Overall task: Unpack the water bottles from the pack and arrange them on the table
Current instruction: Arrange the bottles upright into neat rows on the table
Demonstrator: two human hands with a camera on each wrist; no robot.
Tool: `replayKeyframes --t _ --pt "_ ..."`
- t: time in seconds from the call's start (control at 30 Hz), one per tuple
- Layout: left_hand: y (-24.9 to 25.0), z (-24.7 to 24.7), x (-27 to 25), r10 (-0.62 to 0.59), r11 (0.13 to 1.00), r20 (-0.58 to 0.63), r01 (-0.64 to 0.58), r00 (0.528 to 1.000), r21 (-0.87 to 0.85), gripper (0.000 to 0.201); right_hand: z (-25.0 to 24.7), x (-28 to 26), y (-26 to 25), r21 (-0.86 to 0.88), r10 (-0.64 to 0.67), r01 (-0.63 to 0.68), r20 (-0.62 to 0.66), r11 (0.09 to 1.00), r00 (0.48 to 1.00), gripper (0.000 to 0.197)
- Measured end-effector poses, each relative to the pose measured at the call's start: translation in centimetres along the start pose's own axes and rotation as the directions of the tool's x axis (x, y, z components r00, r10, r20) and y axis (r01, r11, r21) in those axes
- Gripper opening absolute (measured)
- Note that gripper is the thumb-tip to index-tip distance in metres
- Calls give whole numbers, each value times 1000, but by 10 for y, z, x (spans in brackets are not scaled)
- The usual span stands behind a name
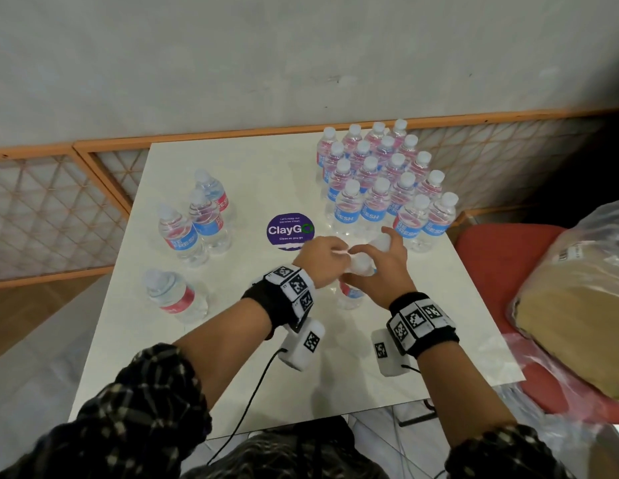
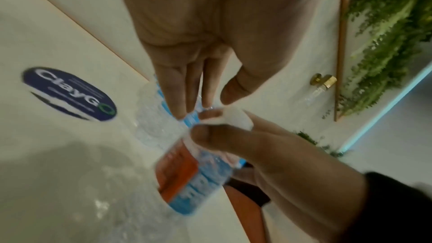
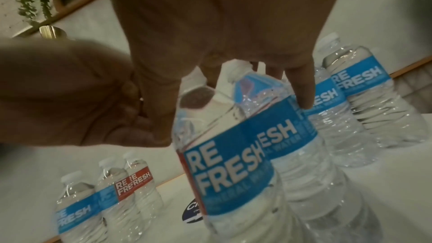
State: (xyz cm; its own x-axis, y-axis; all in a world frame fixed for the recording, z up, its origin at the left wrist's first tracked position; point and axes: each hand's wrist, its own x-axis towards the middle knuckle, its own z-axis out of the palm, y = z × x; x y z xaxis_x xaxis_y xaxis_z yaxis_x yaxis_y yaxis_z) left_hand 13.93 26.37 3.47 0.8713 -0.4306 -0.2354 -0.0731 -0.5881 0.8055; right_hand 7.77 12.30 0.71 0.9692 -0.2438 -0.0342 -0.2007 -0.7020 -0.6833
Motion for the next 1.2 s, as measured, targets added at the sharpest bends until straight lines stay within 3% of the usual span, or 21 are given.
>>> replayKeyframes --t 0.03,0.07,0.13,0.2,0.27,0.33,0.4,0.47,0.53,0.7,0.87,1.2 --pt "-8 -11 3 13 999 -139 -17 990 -27 33 0 0 -2 1 16 -16 9 1000 1000 40" --pt "-18 -24 6 46 999 -314 -52 948 -12 34 -1 0 -3 8 26 -26 12 1000 1000 38" --pt "-42 -56 13 74 994 -614 -10 786 108 39 -2 -1 -6 17 34 -34 15 999 999 36" --pt "-64 -90 21 14 975 -779 164 627 149 47 -2 -1 -7 25 41 -41 22 999 999 35" --pt "-81 -120 29 -65 938 -819 314 570 144 54 -2 -1 -9 35 47 -48 22 998 999 33" --pt "-96 -143 37 -137 879 -787 440 602 184 56 -2 -1 -9 38 52 -53 24 998 998 33" --pt "-107 -158 41 -235 798 -702 546 672 255 55 -2 -2 -9 51 56 -57 25 997 998 33" --pt "-113 -166 42 -313 749 -633 593 709 294 55 -2 -2 -9 74 56 -57 19 996 998 32" --pt "-117 -171 41 -299 729 -622 594 723 340 57 -2 -3 -9 79 58 -59 16 995 998 32" --pt "-124 -170 39 -111 746 -633 485 766 456 56 -1 -2 -9 67 79 -81 27 994 996 34" --pt "-127 -166 43 -78 841 -618 384 782 381 50 -2 -1 -8 46 66 -67 42 997 997 36" --pt "-85 -99 31 51 849 -348 143 936 508 51 -1 -2 -15 68 100 -102 27 992 995 28"
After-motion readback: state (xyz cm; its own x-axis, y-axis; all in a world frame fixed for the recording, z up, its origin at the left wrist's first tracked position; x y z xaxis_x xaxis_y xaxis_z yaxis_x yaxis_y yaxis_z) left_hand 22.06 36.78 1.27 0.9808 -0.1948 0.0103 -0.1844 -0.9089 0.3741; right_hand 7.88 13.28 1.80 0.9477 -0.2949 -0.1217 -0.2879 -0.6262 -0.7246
